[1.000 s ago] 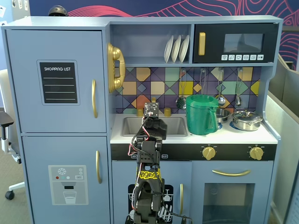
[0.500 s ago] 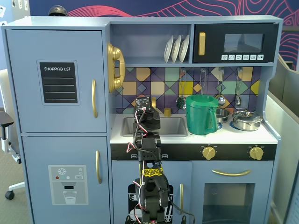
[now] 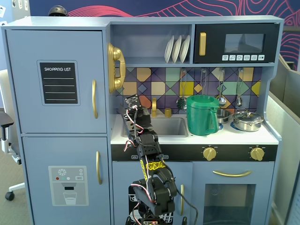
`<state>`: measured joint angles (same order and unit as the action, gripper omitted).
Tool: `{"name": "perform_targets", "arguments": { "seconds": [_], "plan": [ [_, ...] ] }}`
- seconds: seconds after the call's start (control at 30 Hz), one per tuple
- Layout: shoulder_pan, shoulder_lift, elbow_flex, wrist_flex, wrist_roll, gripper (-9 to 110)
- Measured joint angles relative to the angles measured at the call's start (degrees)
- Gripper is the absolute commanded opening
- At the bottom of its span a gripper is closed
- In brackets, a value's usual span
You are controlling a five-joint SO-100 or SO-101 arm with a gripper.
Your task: Open the left cabinet door
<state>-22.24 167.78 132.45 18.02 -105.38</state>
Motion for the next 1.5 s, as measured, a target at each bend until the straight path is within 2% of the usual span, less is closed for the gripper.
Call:
{"name": "perform_targets", "arguments": {
  "seconds": [0.23,0.63,1.03,1.5],
  "plan": [
    [-6.1,-5.1,1.1,-4.8,-3.0,18],
    [-13.6,-14.9,1.9,-12.3,-7.7,17],
    [-20.2,-26.8,-4.7,-23.0,-12.5,16],
    [-19.7,-31.9,-7.1,-27.4,-11.7,16]
  ]
}}
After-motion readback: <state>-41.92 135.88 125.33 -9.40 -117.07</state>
